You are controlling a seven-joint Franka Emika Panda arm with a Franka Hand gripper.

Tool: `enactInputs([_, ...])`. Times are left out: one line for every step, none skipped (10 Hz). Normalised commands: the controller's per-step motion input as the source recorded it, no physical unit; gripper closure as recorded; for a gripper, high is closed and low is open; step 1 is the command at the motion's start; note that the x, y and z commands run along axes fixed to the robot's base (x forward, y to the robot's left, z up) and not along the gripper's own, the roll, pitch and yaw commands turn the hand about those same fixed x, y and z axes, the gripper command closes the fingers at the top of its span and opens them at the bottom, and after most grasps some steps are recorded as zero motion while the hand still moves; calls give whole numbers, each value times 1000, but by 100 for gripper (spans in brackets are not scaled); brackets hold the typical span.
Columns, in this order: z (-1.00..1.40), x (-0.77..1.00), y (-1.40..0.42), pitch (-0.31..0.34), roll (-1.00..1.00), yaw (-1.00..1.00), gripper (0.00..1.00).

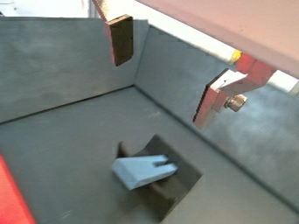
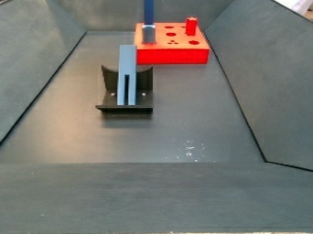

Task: Pick up the double-square object. Move up. Place the double-square object on the fixture. Regrasp the double-square object. Move to above the board. Insert the double-square object.
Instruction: Regrasp the double-square object.

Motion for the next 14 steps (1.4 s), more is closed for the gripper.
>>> enactInputs([4, 61, -31, 68, 1000, 51, 0])
enactInputs([2, 79, -34, 91, 1000, 60, 0])
enactInputs([-4, 96, -41, 121, 1000, 73, 0])
enactInputs([-5, 100, -43, 136, 1000, 83, 0])
enactInputs([-8, 100, -45, 166, 1000, 112, 0])
enactInputs([-3, 99, -46, 187, 1000, 146, 0])
enactInputs([-7, 97, -48, 193, 927, 181, 0])
enactInputs([-10, 98, -47, 165, 677, 203, 0])
enactInputs([-7, 101, -51, 137, 490, 217, 0])
enactInputs([-5, 99, -44, 107, 324, 224, 0])
enactInputs([2, 85, -36, 57, 208, 222, 0])
enactInputs([-4, 78, -42, 22, 171, 215, 0])
enactInputs([-1000, 28, 42, 113, 238, 172, 0])
enactInputs([-1000, 30, 42, 106, 234, 154, 0])
